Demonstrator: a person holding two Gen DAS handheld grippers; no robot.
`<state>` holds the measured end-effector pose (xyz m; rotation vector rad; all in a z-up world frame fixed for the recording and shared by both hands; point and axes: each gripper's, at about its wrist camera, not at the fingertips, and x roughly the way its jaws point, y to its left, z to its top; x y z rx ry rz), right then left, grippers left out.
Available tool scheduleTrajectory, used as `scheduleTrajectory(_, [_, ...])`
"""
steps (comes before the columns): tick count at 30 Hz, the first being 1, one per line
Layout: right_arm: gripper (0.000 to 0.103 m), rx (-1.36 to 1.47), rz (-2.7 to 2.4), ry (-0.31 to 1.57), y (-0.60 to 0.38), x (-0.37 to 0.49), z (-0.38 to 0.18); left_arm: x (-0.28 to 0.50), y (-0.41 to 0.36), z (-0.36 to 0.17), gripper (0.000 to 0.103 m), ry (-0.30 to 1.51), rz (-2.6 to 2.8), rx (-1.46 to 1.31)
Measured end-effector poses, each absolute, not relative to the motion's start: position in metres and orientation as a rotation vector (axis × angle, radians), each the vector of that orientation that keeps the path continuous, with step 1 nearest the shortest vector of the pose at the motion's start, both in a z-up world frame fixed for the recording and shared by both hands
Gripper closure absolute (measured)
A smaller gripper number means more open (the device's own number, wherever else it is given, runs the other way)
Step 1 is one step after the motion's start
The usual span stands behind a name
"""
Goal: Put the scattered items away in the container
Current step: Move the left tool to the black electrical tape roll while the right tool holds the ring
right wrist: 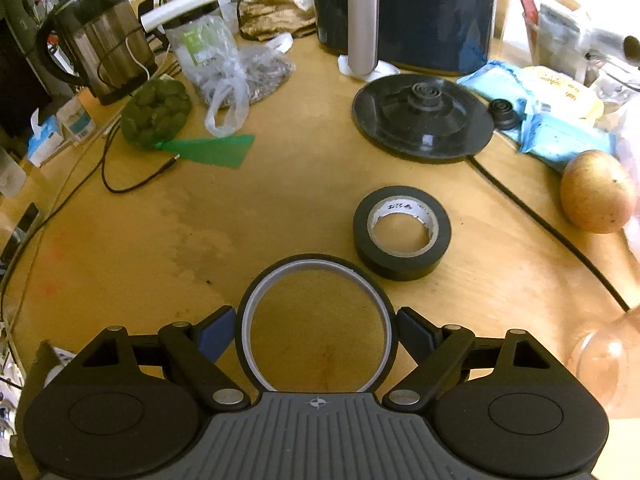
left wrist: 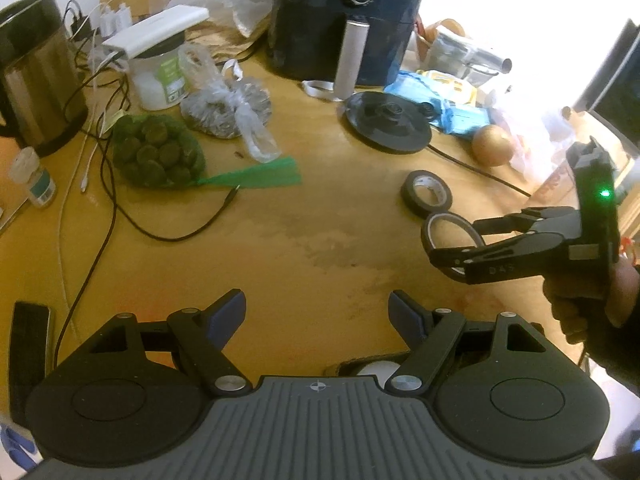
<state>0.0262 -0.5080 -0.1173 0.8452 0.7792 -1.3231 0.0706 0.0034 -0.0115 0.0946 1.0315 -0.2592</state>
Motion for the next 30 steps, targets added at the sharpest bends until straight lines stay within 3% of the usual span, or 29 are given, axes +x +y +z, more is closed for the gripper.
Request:
scheduleTrajectory(13, [0.016,0.776,-1.415,0.705,-0.469,0.016,-0.076,0.085,-0.026,-0.010,0.025,0.993,-0.341,0.180])
scheduleTrajectory(30, [0.016,0.862,-1.579,0.623,-0.429,-0.011,-0.060,0.119,-0.064,-0.018,0.025,0.959,-0.425,0.265])
